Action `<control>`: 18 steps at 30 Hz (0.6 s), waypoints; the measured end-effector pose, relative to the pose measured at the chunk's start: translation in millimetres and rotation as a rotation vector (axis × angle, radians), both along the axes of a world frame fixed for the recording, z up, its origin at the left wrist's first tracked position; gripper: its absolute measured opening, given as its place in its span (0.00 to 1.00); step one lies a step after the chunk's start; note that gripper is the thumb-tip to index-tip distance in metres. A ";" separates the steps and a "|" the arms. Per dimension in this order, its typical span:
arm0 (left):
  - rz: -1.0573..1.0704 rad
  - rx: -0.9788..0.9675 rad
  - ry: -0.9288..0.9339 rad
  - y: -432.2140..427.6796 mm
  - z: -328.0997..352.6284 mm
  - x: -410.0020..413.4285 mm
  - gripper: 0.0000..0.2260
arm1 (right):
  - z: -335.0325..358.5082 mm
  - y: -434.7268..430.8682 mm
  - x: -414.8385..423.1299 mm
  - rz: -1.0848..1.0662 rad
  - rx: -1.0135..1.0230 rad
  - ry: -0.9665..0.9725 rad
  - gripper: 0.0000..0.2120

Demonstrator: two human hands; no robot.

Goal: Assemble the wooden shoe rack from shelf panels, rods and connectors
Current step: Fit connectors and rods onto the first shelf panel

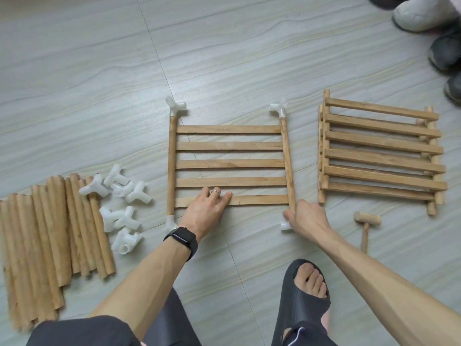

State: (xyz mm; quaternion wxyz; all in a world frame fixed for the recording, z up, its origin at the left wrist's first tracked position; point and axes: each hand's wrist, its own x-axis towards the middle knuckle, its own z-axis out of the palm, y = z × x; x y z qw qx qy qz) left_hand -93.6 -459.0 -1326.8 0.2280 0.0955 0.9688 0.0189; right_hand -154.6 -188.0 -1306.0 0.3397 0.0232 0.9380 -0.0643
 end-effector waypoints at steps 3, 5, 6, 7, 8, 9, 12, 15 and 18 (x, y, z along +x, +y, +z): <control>-0.009 0.010 -0.002 -0.8 2.3 0.7 0.30 | 3.0 12.4 0.9 -0.097 -0.104 -0.057 0.17; 0.014 0.036 0.008 0.7 4.9 0.8 0.29 | 3.3 12.2 4.3 -0.088 -0.089 -0.005 0.17; 0.042 0.054 0.013 2.2 7.0 0.5 0.28 | 2.1 10.9 5.5 -0.075 -0.085 0.031 0.17; 0.075 0.076 0.011 3.4 9.7 -0.4 0.27 | 0.6 9.6 5.5 -0.062 -0.086 0.057 0.16; 0.106 0.104 0.001 3.9 12.9 -1.3 0.26 | -0.4 8.9 4.2 -0.051 -0.080 0.067 0.15; 0.132 0.135 -0.014 3.0 16.4 -2.0 0.26 | -1.0 8.1 2.1 -0.033 -0.061 0.071 0.14; 0.194 0.252 0.012 -9.0 29.0 3.0 0.27 | -5.3 6.0 -4.0 0.066 0.048 0.078 0.15; 0.355 0.418 0.198 -39.3 45.7 23.2 0.22 | -4.6 -3.6 -12.2 0.172 0.180 0.021 0.17; 0.594 0.493 0.388 -85.4 57.2 53.5 0.17 | 8.0 -15.9 -26.3 0.218 0.301 -0.093 0.17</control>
